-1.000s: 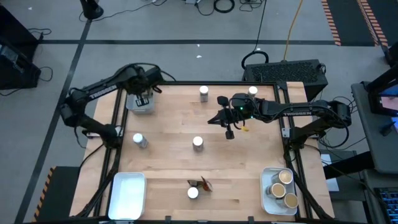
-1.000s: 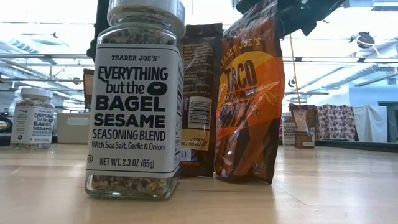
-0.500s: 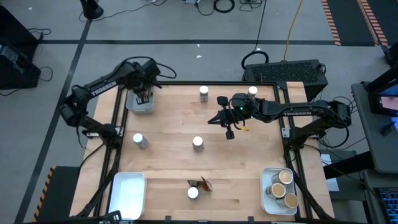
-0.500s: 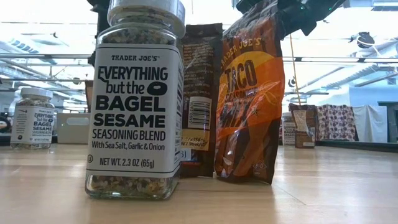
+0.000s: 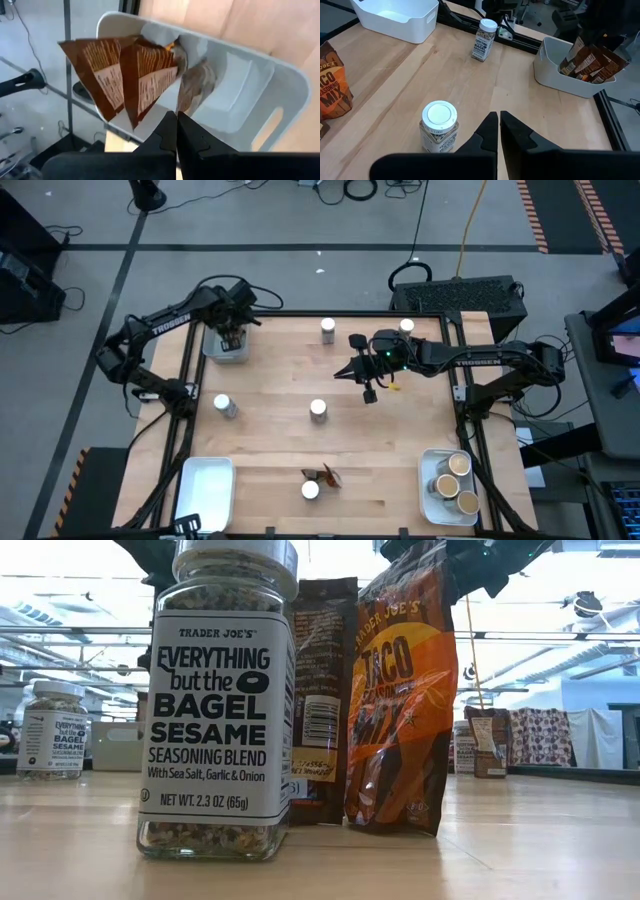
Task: Sort spices by type
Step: Put the brown seasoning bag into the top left white bin
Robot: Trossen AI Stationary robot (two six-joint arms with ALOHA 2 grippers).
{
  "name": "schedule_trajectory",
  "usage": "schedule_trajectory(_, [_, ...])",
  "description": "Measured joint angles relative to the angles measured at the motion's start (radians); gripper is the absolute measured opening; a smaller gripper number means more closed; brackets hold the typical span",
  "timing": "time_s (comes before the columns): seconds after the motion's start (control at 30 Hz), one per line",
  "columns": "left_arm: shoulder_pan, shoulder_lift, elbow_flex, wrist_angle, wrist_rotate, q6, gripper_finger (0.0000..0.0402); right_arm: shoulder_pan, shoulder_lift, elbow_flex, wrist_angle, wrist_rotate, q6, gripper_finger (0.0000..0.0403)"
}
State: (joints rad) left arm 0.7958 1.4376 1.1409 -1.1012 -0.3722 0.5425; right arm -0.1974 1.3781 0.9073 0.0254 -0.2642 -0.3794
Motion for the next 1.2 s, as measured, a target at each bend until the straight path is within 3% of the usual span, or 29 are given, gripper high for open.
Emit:
schedule_trajectory(0.23, [0.001,0.0,-0.037,0.103,0.04,0.049,0.0001,0.0,0.0,0.0,0.0,0.0,0.0,0.0])
schedule_trajectory(1.2, [0.002,0.012,-0.055,0.097,0.018,0.128,0.0001,0.0,0.0,0.0,0.0,0.0,-0.001,0.0])
